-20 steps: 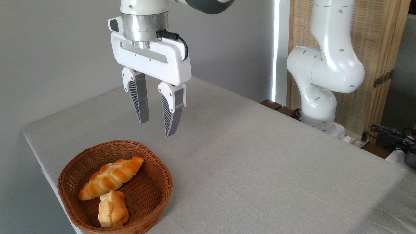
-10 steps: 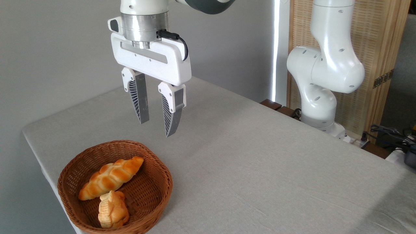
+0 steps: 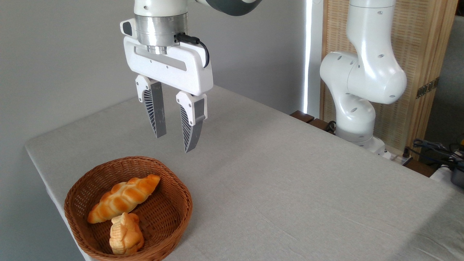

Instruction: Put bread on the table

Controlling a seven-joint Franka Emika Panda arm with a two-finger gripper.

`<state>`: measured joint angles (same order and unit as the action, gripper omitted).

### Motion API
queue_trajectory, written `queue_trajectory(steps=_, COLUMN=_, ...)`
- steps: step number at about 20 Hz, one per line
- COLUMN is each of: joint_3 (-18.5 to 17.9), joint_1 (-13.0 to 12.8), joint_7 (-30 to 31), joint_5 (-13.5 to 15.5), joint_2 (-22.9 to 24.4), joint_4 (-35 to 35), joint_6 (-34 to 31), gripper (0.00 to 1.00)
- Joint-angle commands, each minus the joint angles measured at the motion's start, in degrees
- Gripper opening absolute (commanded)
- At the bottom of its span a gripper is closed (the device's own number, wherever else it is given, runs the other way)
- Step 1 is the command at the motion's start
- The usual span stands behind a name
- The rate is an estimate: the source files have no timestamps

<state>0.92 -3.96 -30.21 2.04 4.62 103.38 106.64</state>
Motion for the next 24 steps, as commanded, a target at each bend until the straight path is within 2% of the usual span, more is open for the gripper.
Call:
queue_trajectory(steps=1, joint_3=0.31, joint_1=0.62, joint_7=-0.46, joint_5=0.95, joint_2=-0.05, joint_4=-0.55, joint_6=-1.17, gripper=1.00)
queue_trajectory(steps=16, joint_3=0.31, joint_1=0.53, joint_7=-0.55, joint_5=1.21, joint_2=-0.14, joint_4=-0.55, joint_6=-0.20, gripper=1.00)
queue_trajectory(steps=19, joint_3=0.31, joint_1=0.53, joint_7=-0.38, joint_5=1.21, joint_2=-0.84, joint_4=-0.46, joint_6=5.05, gripper=1.00)
queue_trajectory(steps=22, joint_3=0.31, joint_1=0.53, joint_7=-0.38, joint_5=1.12, joint_2=-2.33, joint_4=-0.29, joint_6=13.48, gripper=1.00)
queue_trajectory(steps=24, joint_3=0.40, joint_1=0.44, joint_7=0.24, joint_5=0.86, joint_2=-3.30, joint_4=-0.29, joint_6=16.14, gripper=1.00)
